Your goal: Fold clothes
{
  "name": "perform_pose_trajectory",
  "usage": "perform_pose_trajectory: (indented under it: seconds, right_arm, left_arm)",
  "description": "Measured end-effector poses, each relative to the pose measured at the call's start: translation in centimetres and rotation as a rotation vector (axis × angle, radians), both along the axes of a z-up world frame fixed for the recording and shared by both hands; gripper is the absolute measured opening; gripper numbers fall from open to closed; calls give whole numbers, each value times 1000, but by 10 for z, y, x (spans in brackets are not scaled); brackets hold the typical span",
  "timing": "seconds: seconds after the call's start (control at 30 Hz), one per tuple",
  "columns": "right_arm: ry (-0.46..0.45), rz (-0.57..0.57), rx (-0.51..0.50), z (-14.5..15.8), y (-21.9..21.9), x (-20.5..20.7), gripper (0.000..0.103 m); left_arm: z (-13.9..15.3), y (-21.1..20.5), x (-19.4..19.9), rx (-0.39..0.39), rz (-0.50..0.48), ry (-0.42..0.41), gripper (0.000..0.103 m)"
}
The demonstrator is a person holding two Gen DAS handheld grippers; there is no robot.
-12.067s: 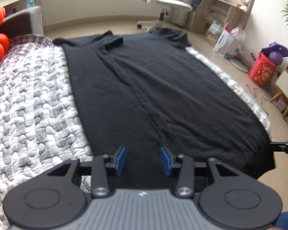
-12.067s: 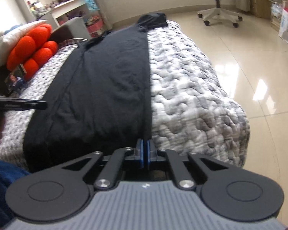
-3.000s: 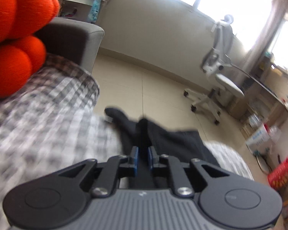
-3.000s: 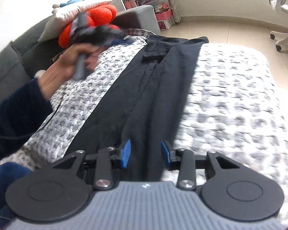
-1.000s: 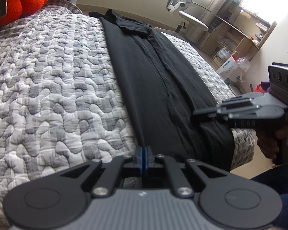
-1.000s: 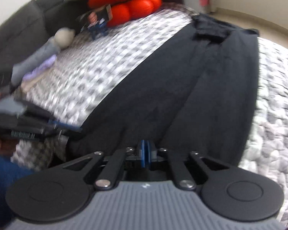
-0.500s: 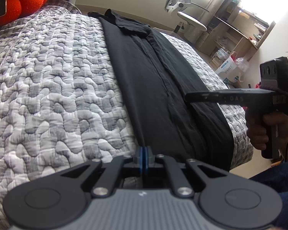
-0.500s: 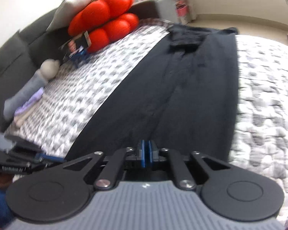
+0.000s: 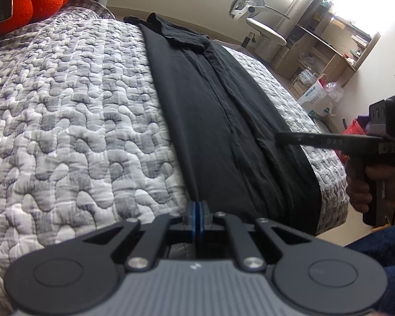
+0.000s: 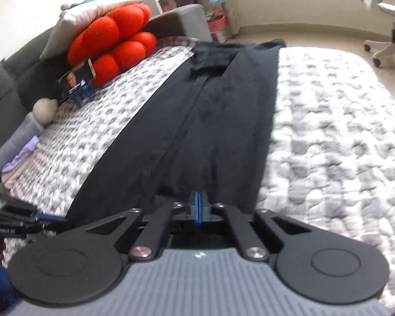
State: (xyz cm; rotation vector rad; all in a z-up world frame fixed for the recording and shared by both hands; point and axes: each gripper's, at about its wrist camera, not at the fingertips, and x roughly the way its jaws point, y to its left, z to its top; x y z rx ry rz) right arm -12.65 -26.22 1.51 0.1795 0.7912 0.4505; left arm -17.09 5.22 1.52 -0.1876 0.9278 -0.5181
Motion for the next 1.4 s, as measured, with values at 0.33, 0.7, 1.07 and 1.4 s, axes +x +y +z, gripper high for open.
perform_pose_trajectory:
  seconds: [0.33,0.7,1.07,1.4]
  right_arm:
    - [6,-62,36,-2,-17,-6,13]
    - [35,-31,62,-3,-22,-47,14]
    - [65,19,86,-8,-27,-85,14]
    - [149,-7,100,-23,-48,-112,44]
  left_arm:
    - [-1,5,0,-43,6,15,4]
    - [-2,10,0,-73,16,37,5]
    - [-1,12,-21,-109,-35,35,33]
    - [-14,21,-46,-122,-30,102,36]
